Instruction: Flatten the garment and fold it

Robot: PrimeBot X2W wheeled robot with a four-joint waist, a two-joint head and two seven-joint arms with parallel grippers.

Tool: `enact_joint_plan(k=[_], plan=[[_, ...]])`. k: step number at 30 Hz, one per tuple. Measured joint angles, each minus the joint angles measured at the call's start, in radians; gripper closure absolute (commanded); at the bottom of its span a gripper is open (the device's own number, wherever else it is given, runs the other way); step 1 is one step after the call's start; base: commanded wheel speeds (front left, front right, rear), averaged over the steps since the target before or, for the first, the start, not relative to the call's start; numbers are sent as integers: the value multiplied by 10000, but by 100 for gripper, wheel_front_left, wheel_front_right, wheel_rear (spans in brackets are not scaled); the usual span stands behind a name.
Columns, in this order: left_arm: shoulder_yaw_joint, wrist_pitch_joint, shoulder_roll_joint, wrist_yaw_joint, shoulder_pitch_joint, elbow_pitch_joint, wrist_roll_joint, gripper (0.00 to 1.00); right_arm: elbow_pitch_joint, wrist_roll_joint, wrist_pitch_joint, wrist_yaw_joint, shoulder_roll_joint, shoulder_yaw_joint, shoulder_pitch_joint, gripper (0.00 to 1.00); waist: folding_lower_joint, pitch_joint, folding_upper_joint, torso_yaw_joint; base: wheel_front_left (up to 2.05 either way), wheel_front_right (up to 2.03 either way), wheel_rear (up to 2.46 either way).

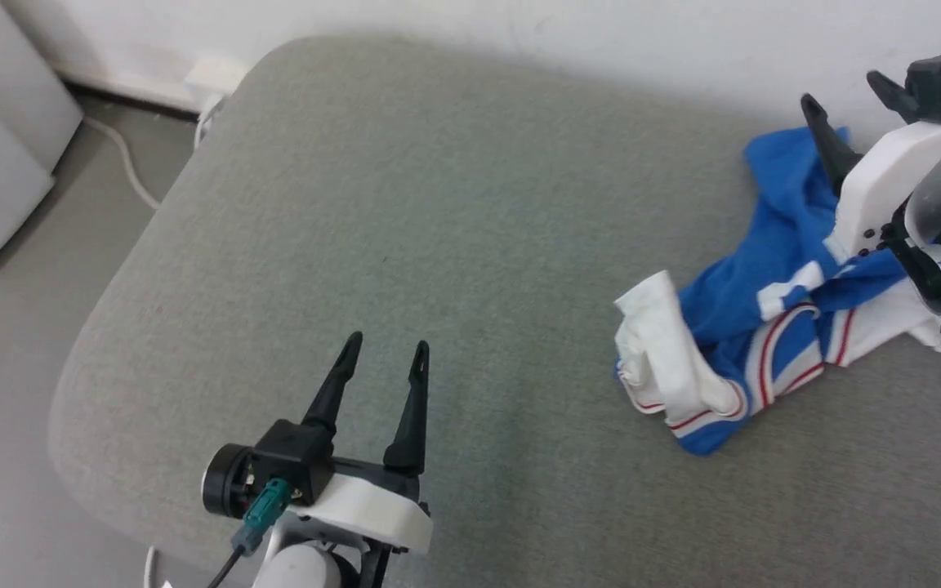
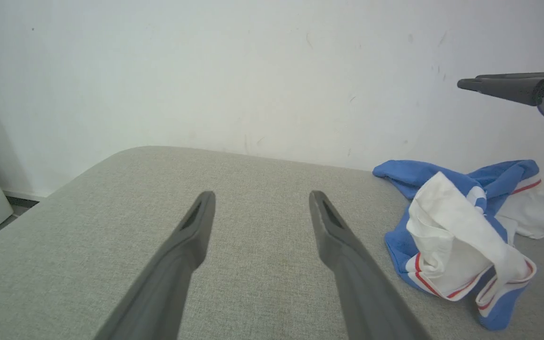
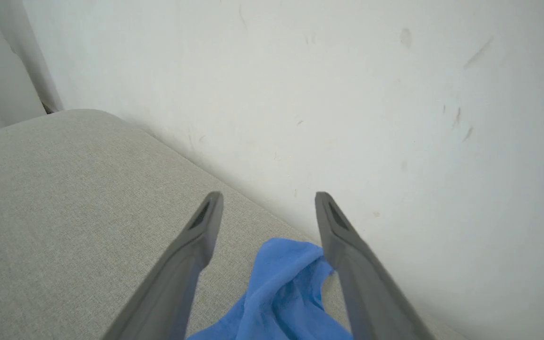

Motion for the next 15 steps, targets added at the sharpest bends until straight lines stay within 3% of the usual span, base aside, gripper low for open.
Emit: enact_joint_plan(k=[6,9,15], plan=[[472,0,-2,-163,320,-12,161,0,-876,673,-1375,0,-351,190,710,0,0,-589,0,-759,0,0,0],[792,2,-4,-240,523,-58,-290,0,-1448,786,-1697,2,-441,96,1378,0,-1,-852,-1,-1165,0,0,0],[1103,2,-4,-384,758,-23,-378,0,-3260,579,-1806,0,-176,-1143,3072,0,-1,-1249,-1,-2024,0,0,0]])
